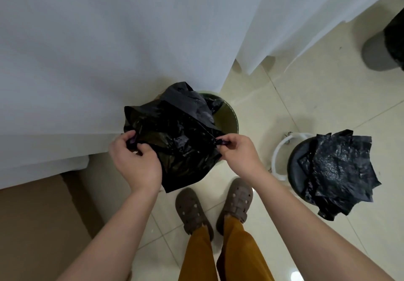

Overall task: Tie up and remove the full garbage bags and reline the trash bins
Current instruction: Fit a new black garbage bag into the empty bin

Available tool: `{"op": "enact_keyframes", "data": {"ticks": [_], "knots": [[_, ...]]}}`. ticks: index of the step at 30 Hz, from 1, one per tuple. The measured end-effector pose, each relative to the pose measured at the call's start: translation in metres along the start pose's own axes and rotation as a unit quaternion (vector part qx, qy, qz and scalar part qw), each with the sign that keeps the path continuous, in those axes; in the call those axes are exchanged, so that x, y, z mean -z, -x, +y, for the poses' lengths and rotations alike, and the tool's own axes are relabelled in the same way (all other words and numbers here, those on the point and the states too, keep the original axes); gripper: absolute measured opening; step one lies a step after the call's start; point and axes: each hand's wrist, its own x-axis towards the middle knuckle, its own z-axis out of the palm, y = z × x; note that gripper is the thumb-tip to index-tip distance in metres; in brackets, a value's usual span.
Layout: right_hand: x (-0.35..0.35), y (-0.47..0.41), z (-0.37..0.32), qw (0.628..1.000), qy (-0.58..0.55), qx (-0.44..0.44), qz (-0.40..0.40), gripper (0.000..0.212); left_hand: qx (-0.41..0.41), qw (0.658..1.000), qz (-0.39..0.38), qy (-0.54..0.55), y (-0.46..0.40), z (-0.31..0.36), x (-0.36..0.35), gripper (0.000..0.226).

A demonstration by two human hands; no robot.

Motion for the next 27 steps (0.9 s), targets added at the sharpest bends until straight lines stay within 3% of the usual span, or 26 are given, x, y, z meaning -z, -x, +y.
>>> {"op": "enact_keyframes", "data": {"ticks": [5, 11, 18, 21, 27], "knots": [[-0.004, 0.009, -0.002, 0.996, -0.074, -0.047, -0.03, 0.025, 0.002, 1.0, -0.023, -0.002, -0.004, 0.007, 0.007, 0.03], [0.029, -0.007, 0.01, 0.989, -0.118, -0.073, 0.048, 0.023, 0.028, 0.989, -0.139, -0.042, 0.001, 0.004, -0.02, 0.033], [0.064, -0.049, 0.038, 0.994, -0.04, -0.053, 0.088, 0.021, -0.027, 0.984, -0.161, -0.075, 0.002, -0.017, -0.066, 0.036], [0.062, -0.069, 0.054, 0.996, 0.009, -0.038, 0.084, 0.019, -0.012, 0.984, -0.156, -0.091, -0.001, -0.039, -0.084, 0.038], [0.044, -0.087, 0.085, 0.987, 0.078, 0.066, 0.121, 0.029, -0.039, 0.986, -0.128, -0.1, 0.006, -0.085, -0.096, 0.045]]}}
